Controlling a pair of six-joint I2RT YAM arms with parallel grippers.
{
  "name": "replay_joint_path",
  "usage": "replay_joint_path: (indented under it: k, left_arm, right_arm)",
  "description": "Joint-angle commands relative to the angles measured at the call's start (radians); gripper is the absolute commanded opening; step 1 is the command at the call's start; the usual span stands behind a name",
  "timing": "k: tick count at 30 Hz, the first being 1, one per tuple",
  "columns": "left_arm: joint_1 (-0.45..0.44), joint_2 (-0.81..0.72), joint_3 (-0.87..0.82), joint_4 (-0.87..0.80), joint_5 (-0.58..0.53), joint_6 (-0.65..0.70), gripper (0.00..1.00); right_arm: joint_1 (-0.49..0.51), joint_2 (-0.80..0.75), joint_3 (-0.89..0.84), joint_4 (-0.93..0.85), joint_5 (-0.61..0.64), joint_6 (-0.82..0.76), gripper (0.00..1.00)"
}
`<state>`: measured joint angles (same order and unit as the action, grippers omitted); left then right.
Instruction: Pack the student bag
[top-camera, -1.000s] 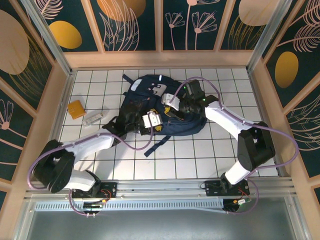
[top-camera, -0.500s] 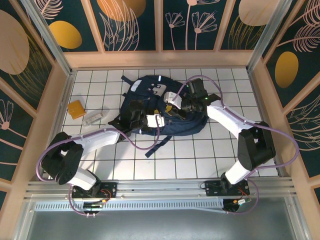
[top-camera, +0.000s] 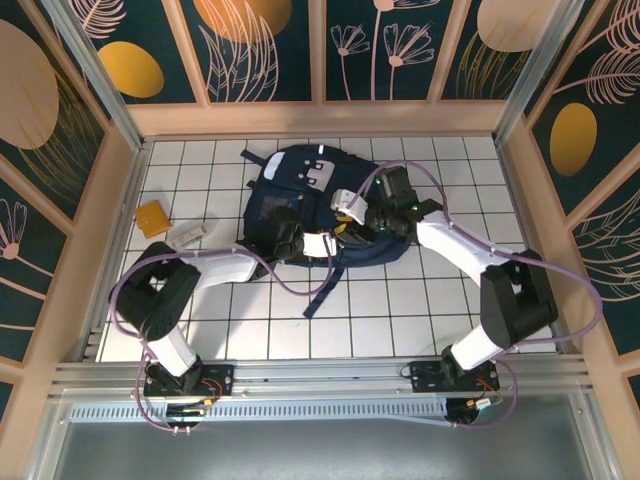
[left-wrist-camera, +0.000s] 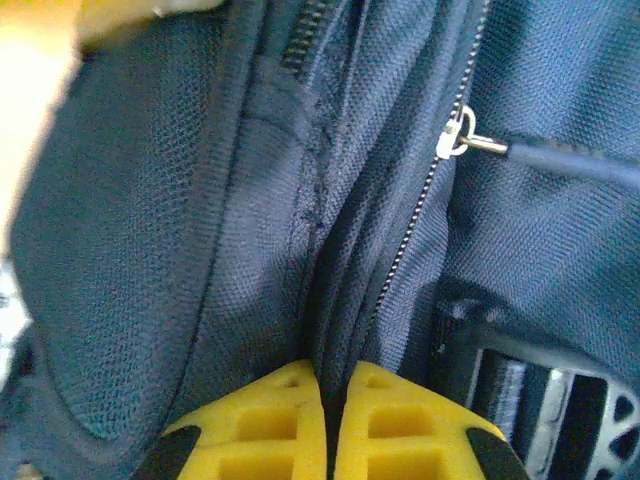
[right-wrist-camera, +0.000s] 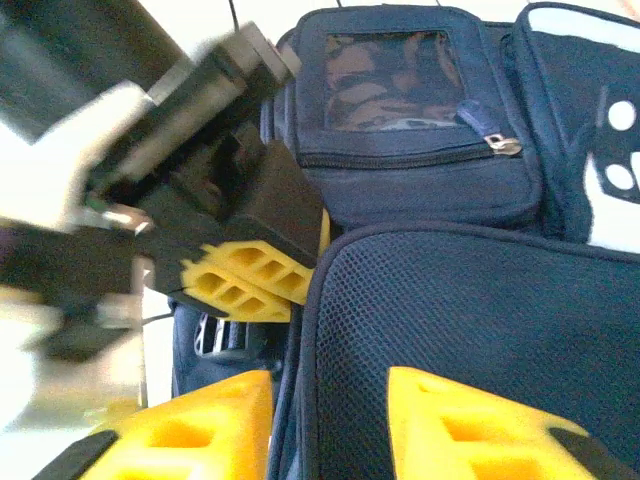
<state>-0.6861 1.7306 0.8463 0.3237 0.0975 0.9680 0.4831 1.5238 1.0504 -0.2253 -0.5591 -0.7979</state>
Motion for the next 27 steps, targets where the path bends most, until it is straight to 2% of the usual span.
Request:
replay_joint_path:
  k: [1,3,4,6,8,10,15,19,24,27]
  left_arm:
    - [0.019,0.056,0.037,-0.078,-0.042,-0.022,0.00]
    - [0.020,0.065,0.044,-0.072,-0.005,-0.034,0.00]
    - [0.021,0.073,0.055,-0.084,0.006,-0.037,0.00]
    - [0.021,0.075,0.081,-0.110,0.016,-0.057,0.00]
    - [0.023,0.050,0.092,-0.127,0.048,-0.075,0.00]
    - [0.028,0.009,0.103,-0.149,0.093,-0.110,0.00]
    - [0.068,-0.122,0.071,-0.115,0.232,-0.212,0.00]
    - [0.077,-0.146,0.105,-0.171,0.317,-0.241,0.00]
    - [0.076,-0.142,0.120,-0.179,0.346,-0.306,0.00]
    - [0.078,-0.132,0.120,-0.188,0.363,-0.325,0.00]
  right_arm:
    - [-0.006,-0.100,-0.065,0.204,0.196,0.208,0.41]
    - [0.001,-0.157,-0.118,0.308,0.403,0.466,0.52]
    - [0.003,-0.186,-0.129,0.310,0.523,0.621,0.54]
    - [-0.001,-0.225,-0.124,0.212,0.642,0.900,0.52]
    - [0.001,-0.244,-0.120,0.080,0.588,1.147,0.50]
    - [0.040,-0.236,-0.115,-0.029,0.513,1.293,0.49]
    - [0.228,-0.201,-0.148,-0.056,0.513,1.497,0.49]
    - [0.246,-0.156,-0.169,-0.047,0.511,1.543,0.49]
    - [0.249,-0.097,-0.085,-0.154,0.590,1.534,0.51]
    - [0.286,-0.108,-0.072,-0.185,0.673,1.546,0.48]
